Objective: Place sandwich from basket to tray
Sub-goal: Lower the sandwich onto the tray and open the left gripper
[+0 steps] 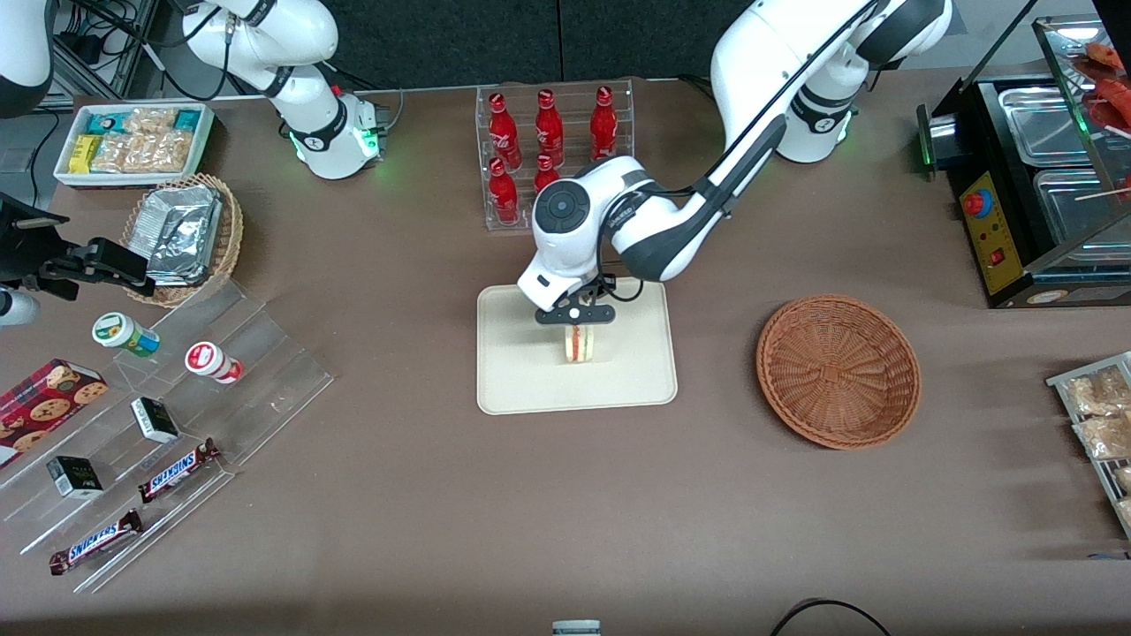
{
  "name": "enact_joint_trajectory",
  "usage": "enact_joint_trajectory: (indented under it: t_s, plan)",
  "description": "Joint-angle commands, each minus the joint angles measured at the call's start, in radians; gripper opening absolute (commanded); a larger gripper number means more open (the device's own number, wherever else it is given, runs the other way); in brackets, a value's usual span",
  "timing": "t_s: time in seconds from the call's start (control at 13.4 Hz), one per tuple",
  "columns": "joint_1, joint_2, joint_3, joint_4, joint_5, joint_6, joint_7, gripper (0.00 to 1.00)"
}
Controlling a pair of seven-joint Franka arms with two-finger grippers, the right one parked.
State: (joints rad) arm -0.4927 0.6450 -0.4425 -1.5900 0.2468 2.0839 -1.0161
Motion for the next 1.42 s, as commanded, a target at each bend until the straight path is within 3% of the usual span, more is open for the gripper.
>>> enact_joint_trajectory:
  t_s: [0.0,0.45,0.6,0.67,0.75,1.12,1.34]
  plan:
    - [-0.027,0.033,0.011,0.041,0.025,-0.005,-0.032,0.0]
    - [-0.04,0.076,0.011,0.044,0.06,0.024,-0.085,0.0]
    - [-0.04,0.079,0.011,0.044,0.059,0.024,-0.087,0.19]
    - [-0.04,0.079,0.011,0.042,0.06,0.024,-0.087,0.64]
    - [-0.04,0.078,0.011,0.042,0.06,0.024,-0.082,0.99]
    - [-0.023,-0.006,0.034,0.1,0.036,-0.071,-0.09,1.0]
    - [-0.021,-0.141,0.14,0.107,-0.073,-0.172,-0.09,1.0]
